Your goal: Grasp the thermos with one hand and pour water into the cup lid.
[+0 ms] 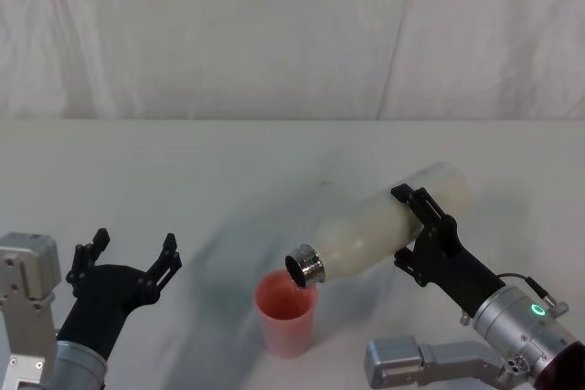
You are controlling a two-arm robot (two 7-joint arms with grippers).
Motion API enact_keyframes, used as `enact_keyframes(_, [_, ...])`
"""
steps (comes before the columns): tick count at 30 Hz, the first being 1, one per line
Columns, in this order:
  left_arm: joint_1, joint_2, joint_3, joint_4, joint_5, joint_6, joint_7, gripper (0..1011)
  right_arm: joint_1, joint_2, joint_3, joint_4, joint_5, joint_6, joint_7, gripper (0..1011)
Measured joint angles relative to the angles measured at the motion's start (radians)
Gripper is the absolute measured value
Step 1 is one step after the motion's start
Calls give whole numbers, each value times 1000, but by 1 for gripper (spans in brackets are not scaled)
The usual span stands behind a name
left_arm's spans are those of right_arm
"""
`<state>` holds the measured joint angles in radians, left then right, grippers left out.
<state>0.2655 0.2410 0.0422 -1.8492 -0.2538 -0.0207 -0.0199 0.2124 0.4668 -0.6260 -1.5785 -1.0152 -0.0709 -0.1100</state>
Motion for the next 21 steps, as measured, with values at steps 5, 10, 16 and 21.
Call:
enact_keyframes(5, [0,0,0,0,0,0,0,1001,2,-1,-1,0,0,0,0,960])
enact_keyframes(10, [0,0,0,0,0,0,0,1001,3,-1,-2,1,-1,0,0,960])
enact_keyframes(16, [0,0,0,0,0,0,0,1001,3,-1,-3,3,-1,0,0,960])
enact_keyframes(21, [0,0,0,0,0,0,0,1001,3,0,-3,3,-1,0,0,960])
